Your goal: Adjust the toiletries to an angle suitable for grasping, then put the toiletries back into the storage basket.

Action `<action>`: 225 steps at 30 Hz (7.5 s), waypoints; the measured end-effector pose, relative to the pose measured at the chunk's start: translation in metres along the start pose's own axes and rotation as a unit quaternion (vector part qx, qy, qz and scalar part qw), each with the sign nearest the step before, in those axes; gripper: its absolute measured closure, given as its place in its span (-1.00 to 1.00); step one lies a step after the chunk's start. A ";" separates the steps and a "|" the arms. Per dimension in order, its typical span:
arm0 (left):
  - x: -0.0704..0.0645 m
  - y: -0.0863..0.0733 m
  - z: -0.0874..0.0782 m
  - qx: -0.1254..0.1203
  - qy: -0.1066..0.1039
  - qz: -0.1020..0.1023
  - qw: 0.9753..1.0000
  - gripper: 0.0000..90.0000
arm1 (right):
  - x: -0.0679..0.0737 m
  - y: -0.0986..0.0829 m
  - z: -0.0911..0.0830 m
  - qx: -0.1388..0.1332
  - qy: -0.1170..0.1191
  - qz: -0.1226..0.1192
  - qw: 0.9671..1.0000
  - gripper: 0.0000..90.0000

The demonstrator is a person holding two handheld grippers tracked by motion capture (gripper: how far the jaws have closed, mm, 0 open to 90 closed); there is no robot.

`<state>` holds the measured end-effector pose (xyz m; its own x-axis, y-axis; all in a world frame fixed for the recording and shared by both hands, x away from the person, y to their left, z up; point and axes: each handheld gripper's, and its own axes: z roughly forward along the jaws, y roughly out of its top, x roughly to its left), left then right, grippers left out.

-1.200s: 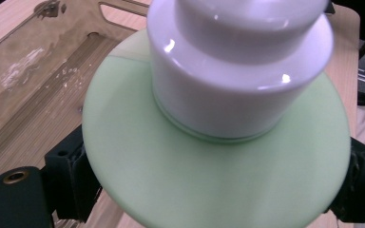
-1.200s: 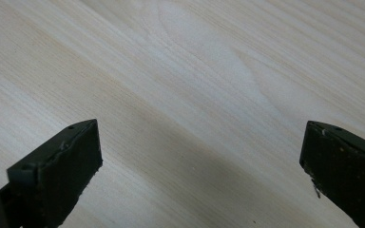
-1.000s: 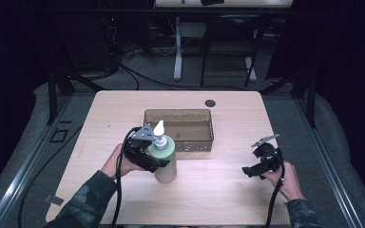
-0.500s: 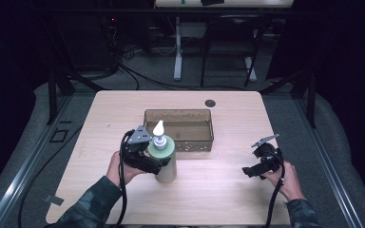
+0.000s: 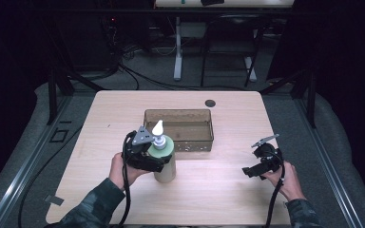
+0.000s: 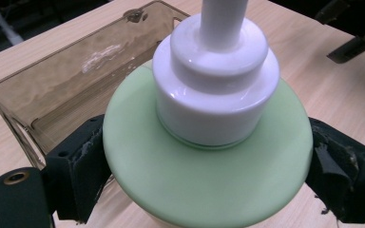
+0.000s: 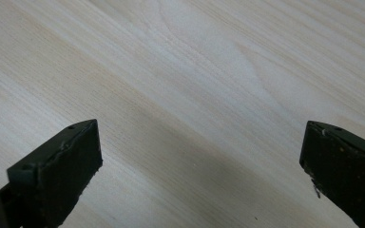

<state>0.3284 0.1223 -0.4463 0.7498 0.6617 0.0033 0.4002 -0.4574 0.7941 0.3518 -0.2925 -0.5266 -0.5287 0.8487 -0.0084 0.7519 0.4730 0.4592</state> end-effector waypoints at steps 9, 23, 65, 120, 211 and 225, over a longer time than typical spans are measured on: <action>0.023 -0.001 -0.001 0.003 -0.047 0.037 0.998 -0.73 | 0.000 0.000 0.000 0.001 0.000 -0.002 1.000 -1.00; 0.052 0.001 0.000 0.007 -0.092 0.068 0.993 -0.73 | 0.000 0.000 0.002 0.005 -0.002 -0.004 1.000 -1.00; 0.069 0.003 0.003 0.021 -0.115 0.046 0.992 -0.77 | 0.000 -0.004 0.002 0.011 -0.004 -0.003 1.000 -1.00; 0.070 0.010 -0.011 0.005 -0.055 0.017 0.998 -0.93 | 0.001 -0.004 0.003 0.016 -0.001 -0.003 1.000 -1.00; 0.062 0.110 -0.026 0.185 -0.039 0.046 0.981 0.13 | 0.000 -0.006 -0.002 0.021 -0.017 -0.001 1.000 -1.00; 0.060 0.113 -0.026 0.202 -0.032 0.059 0.977 0.38 | 0.000 -0.006 -0.002 0.022 -0.018 -0.002 1.000 -1.00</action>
<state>0.4048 0.1252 -0.3410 0.8297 0.5572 0.0330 0.4741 -0.7348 0.4851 0.3463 -0.2957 -0.5272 -0.5172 0.8548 -0.0430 0.7668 0.4851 0.4203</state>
